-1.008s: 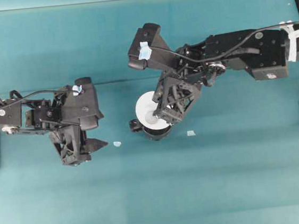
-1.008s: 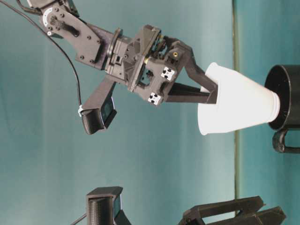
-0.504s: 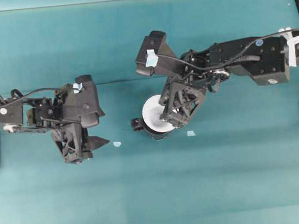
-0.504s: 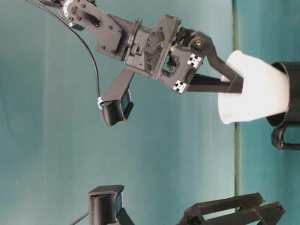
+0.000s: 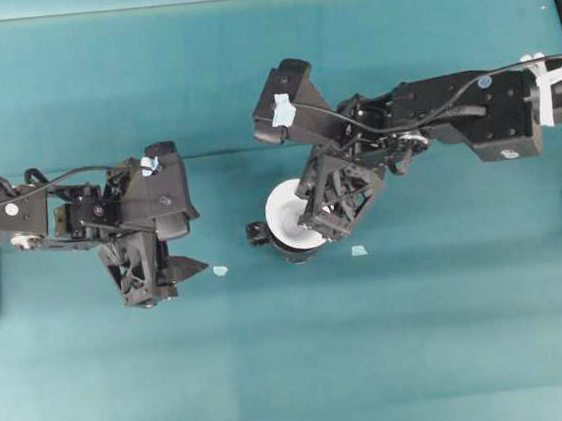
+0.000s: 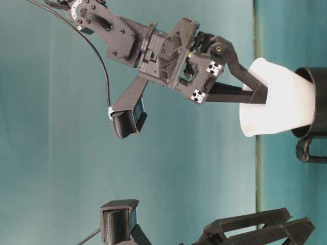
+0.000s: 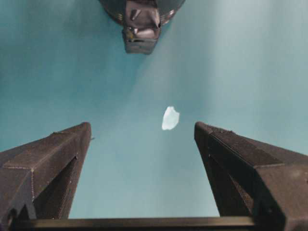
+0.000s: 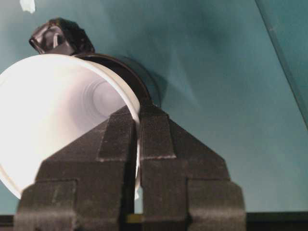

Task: Put a paper cup into the cup holder on your left arm.
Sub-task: 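Lower the white cup down into the black mug opening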

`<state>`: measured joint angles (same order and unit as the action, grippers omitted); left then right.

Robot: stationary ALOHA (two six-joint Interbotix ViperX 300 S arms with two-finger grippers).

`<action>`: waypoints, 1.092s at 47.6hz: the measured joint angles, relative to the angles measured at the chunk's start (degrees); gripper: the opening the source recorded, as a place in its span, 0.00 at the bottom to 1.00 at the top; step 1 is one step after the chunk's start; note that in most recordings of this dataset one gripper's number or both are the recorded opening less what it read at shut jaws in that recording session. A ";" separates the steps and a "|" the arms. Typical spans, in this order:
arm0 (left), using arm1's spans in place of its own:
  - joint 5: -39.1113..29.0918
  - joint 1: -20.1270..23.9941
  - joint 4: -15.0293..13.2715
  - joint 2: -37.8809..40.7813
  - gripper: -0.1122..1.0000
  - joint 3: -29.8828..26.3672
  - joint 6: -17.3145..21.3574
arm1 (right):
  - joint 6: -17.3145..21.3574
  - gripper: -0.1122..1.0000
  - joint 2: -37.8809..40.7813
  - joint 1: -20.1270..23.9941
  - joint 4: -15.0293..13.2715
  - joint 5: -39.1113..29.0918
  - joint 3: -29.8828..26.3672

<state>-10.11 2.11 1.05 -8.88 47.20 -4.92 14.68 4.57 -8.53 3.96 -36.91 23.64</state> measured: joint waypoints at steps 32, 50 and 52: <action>0.00 0.00 0.00 0.00 0.94 0.00 0.00 | 0.09 0.20 0.70 0.00 0.09 -2.11 -0.88; 0.00 0.00 0.00 0.09 0.94 0.00 0.00 | 0.00 0.69 0.70 0.26 1.23 -0.97 -1.05; 0.00 0.00 0.00 0.18 0.94 0.09 0.00 | 0.09 0.77 0.79 0.26 1.23 -0.97 -1.05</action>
<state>-10.11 2.11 1.05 -8.70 47.29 -4.92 14.77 5.36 -8.26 5.19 -37.88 22.59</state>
